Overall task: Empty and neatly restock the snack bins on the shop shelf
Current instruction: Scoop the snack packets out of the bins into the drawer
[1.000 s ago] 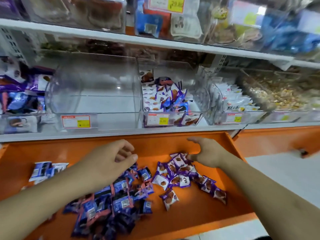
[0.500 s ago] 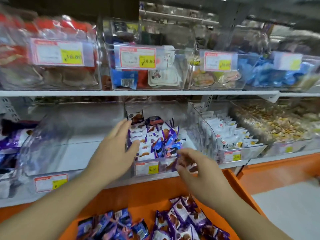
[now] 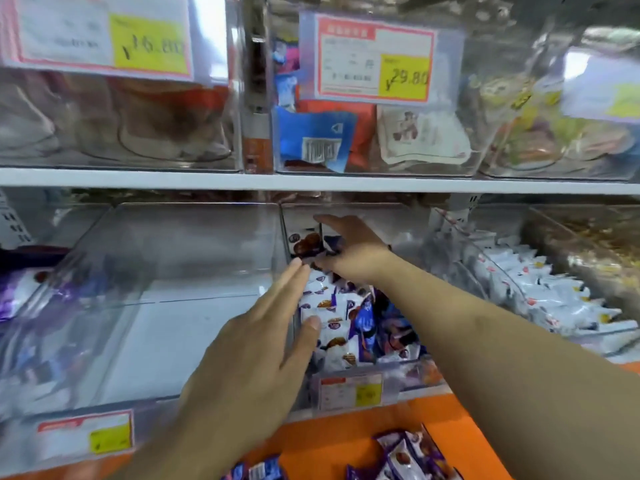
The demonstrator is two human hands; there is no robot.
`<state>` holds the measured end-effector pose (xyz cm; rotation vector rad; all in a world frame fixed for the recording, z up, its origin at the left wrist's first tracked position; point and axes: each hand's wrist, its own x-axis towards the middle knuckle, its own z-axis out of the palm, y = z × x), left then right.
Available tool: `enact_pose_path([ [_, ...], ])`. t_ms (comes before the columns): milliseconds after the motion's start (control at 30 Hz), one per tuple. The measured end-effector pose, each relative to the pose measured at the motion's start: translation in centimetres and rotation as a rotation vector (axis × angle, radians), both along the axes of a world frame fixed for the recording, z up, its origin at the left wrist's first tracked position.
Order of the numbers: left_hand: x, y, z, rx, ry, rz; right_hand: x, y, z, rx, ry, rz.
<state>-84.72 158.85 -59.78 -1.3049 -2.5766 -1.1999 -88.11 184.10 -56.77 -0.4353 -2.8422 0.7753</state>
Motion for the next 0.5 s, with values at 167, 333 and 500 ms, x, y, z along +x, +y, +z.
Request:
enact_pose_path([
  [167,1.7,-0.7,1.4,-0.11,0.029,0.018,-2.2,-0.2,-1.6,0.106,0.052,0.003],
  [333,2.1,-0.9,2.5,-0.131,-0.011,0.028,-1.8,-0.8,-1.8,0.057,0.222,-0.13],
  [500,2.3,-1.1,2.8,-0.125,-0.019,0.035,-0.6,-1.8,-1.0,0.115,0.238,-0.239],
])
